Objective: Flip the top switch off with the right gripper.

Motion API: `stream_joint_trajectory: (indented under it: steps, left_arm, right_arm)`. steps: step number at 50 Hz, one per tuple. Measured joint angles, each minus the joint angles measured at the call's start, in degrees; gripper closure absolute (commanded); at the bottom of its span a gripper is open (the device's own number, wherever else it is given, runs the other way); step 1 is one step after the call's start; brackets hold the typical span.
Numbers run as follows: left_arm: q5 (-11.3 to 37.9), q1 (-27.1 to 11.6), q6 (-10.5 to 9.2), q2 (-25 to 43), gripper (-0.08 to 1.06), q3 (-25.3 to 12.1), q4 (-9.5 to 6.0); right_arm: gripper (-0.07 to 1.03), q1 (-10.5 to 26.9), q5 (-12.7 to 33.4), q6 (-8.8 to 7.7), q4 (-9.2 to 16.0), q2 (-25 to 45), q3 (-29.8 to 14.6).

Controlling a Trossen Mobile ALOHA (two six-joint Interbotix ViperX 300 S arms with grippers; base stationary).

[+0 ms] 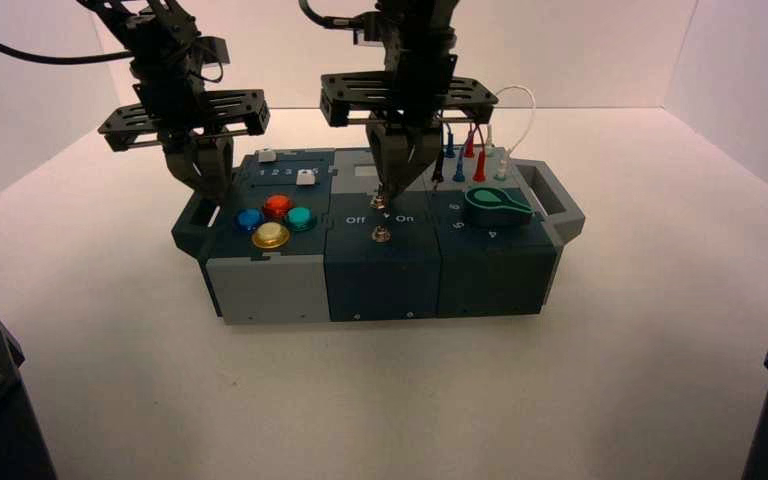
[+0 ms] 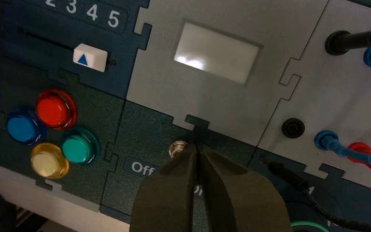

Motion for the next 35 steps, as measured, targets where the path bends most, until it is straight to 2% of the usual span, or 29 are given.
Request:
stream_joint_trajectory:
  steps: [15, 28, 35]
  left_arm:
    - [-0.1, 0.1, 0.62, -0.1, 1.01, 0.0, 0.00]
    - [-0.1, 0.1, 0.70, 0.0, 1.01, 0.0, -0.09]
    - [0.0, 0.1, 0.70, -0.1, 1.01, 0.1, 0.00]
  right_arm:
    - [0.98, 1.1, 1.9, 0.35, -0.4, 0.0, -2.1]
    - [0.98, 1.1, 2.0, 0.44, -0.4, 0.0, -2.0]
    - [0.98, 1.3, 2.1, 1.05, -0.4, 0.0, -2.0]
